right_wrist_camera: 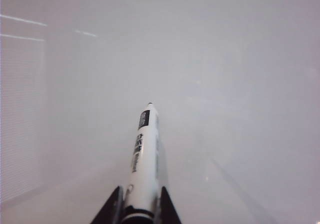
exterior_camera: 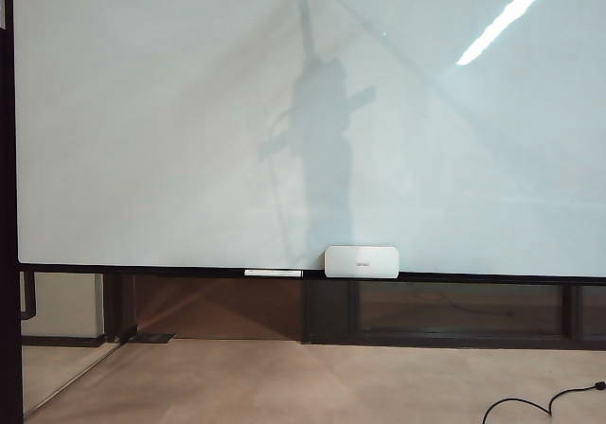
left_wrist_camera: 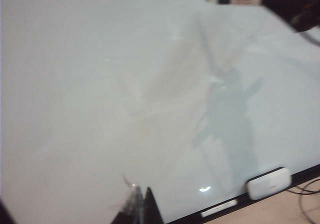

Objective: Reach to the right to find the marker pen, pick it up, and write the number 13 on the whiteboard.

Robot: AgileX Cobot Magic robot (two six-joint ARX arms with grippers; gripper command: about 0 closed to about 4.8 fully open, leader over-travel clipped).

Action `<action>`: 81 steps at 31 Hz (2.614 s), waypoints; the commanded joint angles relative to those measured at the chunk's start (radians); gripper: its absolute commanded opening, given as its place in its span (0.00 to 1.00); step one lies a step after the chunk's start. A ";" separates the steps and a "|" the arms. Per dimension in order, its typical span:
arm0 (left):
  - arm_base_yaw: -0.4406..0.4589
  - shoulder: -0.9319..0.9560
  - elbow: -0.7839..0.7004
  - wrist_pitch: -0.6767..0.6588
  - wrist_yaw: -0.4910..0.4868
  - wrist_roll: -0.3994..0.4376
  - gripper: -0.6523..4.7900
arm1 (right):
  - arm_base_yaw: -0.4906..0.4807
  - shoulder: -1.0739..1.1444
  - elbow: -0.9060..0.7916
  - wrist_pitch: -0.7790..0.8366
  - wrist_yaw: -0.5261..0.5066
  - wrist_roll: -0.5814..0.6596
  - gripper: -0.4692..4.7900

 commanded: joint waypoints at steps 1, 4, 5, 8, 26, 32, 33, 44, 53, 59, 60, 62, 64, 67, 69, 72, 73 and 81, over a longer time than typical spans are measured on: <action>0.009 -0.003 0.004 0.024 0.030 -0.010 0.11 | -0.002 0.003 0.006 0.030 0.003 0.002 0.08; 0.009 -0.003 0.004 0.024 0.096 -0.011 0.11 | -0.002 0.008 0.006 0.029 0.003 0.002 0.08; 0.009 -0.003 0.004 0.024 0.109 -0.012 0.11 | -0.002 0.009 0.006 0.029 0.003 0.001 0.08; 0.009 -0.002 0.004 0.024 0.108 -0.011 0.11 | -0.003 0.015 0.007 0.034 0.005 0.001 0.08; 0.009 -0.002 0.003 0.023 0.085 -0.011 0.11 | -0.014 0.027 0.008 0.039 0.031 0.001 0.08; 0.009 -0.002 0.003 0.023 0.119 -0.011 0.11 | -0.016 0.034 0.008 0.052 0.041 0.001 0.08; 0.009 -0.002 0.003 0.024 0.126 -0.011 0.11 | -0.018 0.035 0.008 0.050 0.041 0.002 0.08; 0.009 -0.001 0.003 0.039 0.137 -0.011 0.11 | -0.023 0.050 0.008 0.051 0.044 0.002 0.08; 0.009 -0.001 0.003 0.039 0.137 -0.008 0.11 | -0.023 0.051 0.008 0.074 0.055 0.002 0.08; 0.009 -0.002 0.003 0.039 0.137 -0.008 0.11 | -0.024 0.051 0.008 0.073 0.055 0.000 0.08; 0.009 -0.002 0.003 0.039 0.137 -0.008 0.11 | -0.025 0.051 0.008 0.073 0.055 0.000 0.08; 0.009 -0.002 0.003 0.039 0.137 -0.008 0.11 | -0.027 0.051 0.008 0.073 0.055 0.001 0.08; 0.009 -0.002 0.003 0.039 0.137 -0.008 0.11 | -0.029 0.051 0.008 0.072 0.055 0.001 0.08; 0.009 -0.002 0.003 0.039 0.137 -0.008 0.11 | -0.036 0.051 0.008 0.071 0.055 0.001 0.08; 0.009 -0.002 0.003 0.039 0.137 -0.008 0.11 | -0.037 0.051 0.008 0.069 0.055 0.001 0.08; 0.009 -0.002 0.003 0.040 0.137 -0.008 0.11 | -0.040 0.051 0.008 0.061 0.055 0.001 0.08; 0.009 -0.002 0.003 0.040 0.137 -0.008 0.11 | -0.041 0.051 0.008 0.056 0.055 0.001 0.08; 0.009 -0.002 0.003 0.042 0.137 -0.008 0.11 | -0.047 0.051 0.008 0.014 0.055 0.001 0.08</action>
